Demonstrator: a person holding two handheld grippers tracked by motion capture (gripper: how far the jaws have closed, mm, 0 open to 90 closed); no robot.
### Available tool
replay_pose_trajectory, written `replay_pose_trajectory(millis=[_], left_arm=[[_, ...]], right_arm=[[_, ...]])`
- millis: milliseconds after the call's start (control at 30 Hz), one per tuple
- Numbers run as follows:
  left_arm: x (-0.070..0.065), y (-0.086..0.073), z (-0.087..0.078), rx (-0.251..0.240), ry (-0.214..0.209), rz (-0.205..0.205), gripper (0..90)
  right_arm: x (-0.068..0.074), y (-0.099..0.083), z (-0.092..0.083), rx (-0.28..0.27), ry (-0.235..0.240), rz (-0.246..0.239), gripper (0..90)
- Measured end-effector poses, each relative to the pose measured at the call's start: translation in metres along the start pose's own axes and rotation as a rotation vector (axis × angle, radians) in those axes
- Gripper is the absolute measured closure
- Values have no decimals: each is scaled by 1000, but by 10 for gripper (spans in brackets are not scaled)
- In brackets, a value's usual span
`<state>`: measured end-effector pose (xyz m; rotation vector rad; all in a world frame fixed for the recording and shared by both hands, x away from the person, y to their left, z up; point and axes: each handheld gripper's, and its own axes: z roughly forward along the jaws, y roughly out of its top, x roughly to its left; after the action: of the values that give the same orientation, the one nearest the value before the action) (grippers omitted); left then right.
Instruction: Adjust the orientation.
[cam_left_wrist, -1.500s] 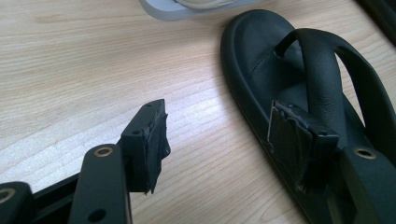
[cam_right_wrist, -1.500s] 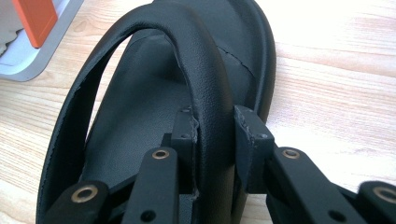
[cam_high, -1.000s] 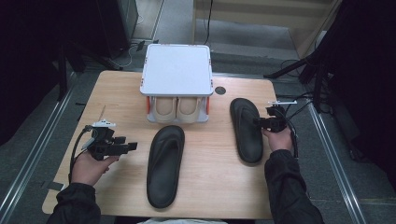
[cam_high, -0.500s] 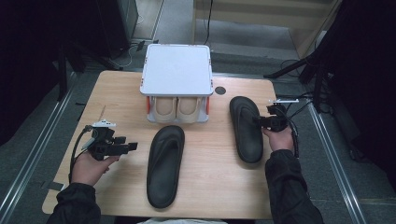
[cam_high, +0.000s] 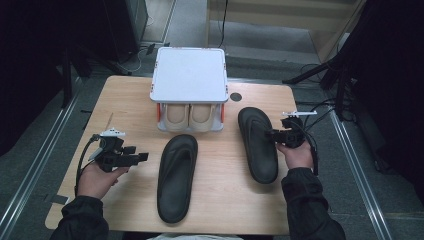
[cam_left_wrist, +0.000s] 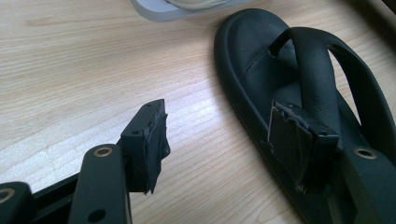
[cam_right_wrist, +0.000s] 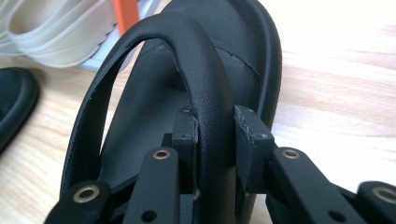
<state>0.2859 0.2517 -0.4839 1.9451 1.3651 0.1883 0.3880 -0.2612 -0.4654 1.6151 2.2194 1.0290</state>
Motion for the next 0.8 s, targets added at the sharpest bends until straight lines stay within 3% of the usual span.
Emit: replay_pose_trajectory(millis=[233,467,567,633,800], left_arm=[[-2,2,3,1,-2,15,383],[-6,4,5,-4,1,40,391],[-10,5,2,-34,18,82,450],[-12,6,2,-46,13,87,483],[-13,7,5,1,-30,72,576]], right_arm=[[14,-8,-1,14,19,-6,725],[34,-15,-1,21,54,-41,725],[43,-17,2,35,64,-65,724],[50,-19,4,42,72,-79,723],[63,-25,6,48,87,-96,721]])
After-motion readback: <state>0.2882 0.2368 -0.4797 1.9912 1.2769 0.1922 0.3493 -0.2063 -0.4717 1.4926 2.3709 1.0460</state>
